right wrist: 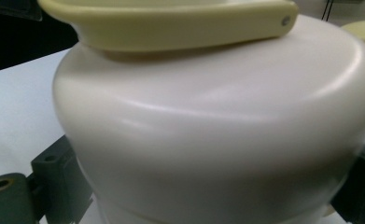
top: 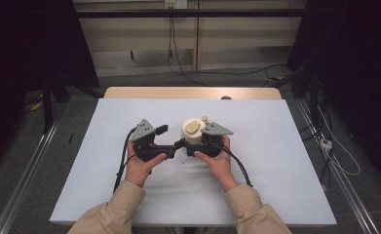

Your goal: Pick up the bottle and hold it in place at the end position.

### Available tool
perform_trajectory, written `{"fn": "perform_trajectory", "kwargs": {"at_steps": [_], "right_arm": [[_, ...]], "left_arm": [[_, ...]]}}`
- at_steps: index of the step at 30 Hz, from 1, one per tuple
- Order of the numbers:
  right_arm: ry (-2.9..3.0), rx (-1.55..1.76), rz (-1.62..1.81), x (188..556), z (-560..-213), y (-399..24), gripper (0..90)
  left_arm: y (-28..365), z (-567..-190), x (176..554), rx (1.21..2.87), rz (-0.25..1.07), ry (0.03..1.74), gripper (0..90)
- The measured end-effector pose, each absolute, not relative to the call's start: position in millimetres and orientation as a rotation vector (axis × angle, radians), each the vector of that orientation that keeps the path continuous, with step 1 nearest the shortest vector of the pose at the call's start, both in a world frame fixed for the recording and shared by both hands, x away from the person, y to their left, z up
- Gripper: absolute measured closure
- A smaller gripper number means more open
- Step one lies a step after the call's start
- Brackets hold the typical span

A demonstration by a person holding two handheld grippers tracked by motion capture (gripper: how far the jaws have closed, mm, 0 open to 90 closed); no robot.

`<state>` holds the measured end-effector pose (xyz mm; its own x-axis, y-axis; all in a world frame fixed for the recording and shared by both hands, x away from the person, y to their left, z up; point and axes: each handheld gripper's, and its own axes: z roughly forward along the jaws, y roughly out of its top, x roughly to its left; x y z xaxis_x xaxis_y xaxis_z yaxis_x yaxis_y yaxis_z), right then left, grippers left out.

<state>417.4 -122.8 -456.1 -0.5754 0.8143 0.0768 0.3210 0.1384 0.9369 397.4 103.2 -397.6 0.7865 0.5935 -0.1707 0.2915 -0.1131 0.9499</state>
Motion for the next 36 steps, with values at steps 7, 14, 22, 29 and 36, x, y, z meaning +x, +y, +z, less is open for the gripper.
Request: {"fn": "perform_trajectory", "kwargs": {"at_steps": [7, 14, 22, 29, 36], "right_arm": [[1.965, 1.089, 1.439, 417, -456, -123, 5.6], [1.964, 1.090, 1.442, 417, -457, -123, 5.6], [1.962, 1.091, 1.448, 417, -457, -123, 5.5], [1.960, 1.093, 1.450, 417, -457, -123, 5.5], [1.961, 1.091, 1.451, 418, -458, -123, 5.5]], "left_arm": [[98, -401, 400, 1.738, 0.310, 0.692, 25.1], [95, -402, 401, 1.750, 0.325, 0.685, 41.0], [91, -399, 404, 1.768, 0.285, 0.702, 66.2], [89, -399, 405, 1.768, 0.258, 0.698, 80.0], [92, -397, 405, 1.780, 0.257, 0.714, 84.9]]}}
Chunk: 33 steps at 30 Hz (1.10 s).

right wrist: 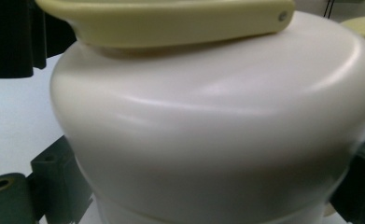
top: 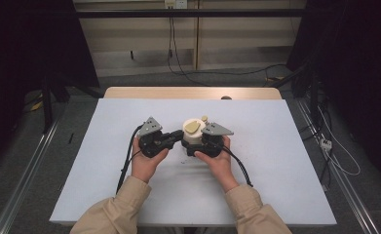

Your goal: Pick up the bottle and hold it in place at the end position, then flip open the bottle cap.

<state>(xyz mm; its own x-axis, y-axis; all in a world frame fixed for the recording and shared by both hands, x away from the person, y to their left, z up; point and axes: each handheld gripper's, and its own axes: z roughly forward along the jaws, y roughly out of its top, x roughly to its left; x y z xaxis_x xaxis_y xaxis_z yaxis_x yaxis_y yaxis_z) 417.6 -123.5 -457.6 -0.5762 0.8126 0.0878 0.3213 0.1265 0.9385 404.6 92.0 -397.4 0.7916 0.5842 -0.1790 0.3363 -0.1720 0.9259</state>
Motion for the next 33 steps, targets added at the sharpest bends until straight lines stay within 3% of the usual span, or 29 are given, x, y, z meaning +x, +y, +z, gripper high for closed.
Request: {"fn": "perform_trajectory", "kwargs": {"at_steps": [33], "right_arm": [[1.956, 1.114, 1.460, 417.6, -458.7, -123.5, 5.2]], "left_arm": [[89.6, -399.1, 406.7, 1.811, 0.225, 0.733, 90.0]]}}
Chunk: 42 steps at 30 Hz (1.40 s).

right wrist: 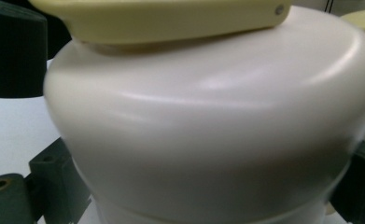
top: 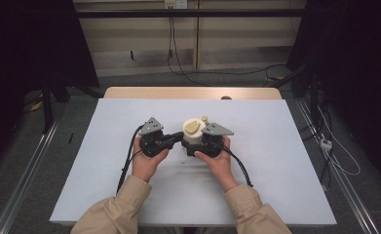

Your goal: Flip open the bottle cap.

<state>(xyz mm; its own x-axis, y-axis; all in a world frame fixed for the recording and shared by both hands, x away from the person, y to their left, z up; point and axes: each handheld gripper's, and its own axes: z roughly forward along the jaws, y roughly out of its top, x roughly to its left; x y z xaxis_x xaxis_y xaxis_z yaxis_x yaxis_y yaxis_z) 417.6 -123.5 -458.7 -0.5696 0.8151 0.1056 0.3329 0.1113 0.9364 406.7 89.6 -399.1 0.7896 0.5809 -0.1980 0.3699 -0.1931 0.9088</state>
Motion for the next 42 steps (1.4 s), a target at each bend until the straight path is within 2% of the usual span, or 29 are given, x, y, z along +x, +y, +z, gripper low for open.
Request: {"fn": "perform_trajectory", "kwargs": {"at_steps": [42], "right_arm": [[1.957, 1.141, 1.480, 419, -461, -124, 4.3]], "left_arm": [[77, -386, 409, 1.878, 0.243, 0.726, 89.9]]}}
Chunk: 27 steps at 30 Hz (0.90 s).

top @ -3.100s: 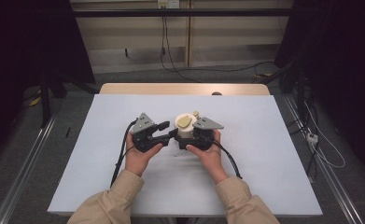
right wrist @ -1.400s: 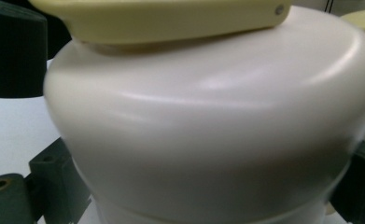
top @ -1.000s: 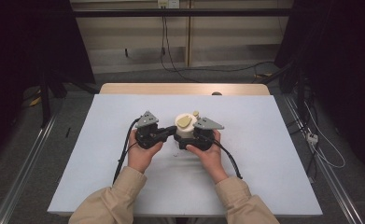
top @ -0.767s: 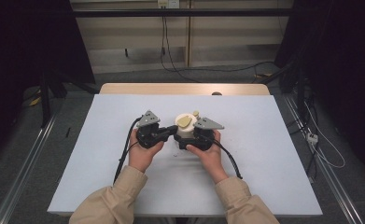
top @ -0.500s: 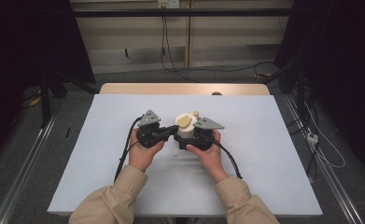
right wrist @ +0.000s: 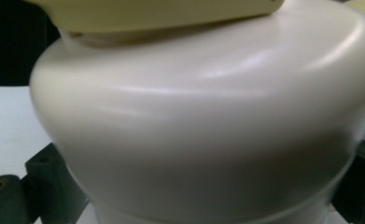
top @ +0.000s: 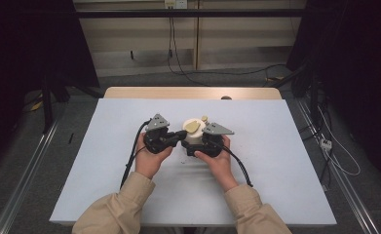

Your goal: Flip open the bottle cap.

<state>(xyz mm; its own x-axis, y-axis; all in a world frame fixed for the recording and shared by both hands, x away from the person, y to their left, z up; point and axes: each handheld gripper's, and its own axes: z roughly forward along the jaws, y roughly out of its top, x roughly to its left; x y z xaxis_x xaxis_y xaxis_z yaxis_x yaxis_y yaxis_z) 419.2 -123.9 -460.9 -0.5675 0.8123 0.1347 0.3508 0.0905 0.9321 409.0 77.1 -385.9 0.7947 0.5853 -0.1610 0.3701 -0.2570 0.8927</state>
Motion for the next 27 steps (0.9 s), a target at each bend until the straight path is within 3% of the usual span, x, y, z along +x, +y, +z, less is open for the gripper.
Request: {"fn": "perform_trajectory", "kwargs": {"at_steps": [27], "right_arm": [[1.965, 1.140, 1.466, 419, -461, -123, 4.1]], "left_arm": [[72, -375, 412, 1.871, 0.258, 0.725, 89.5]]}}
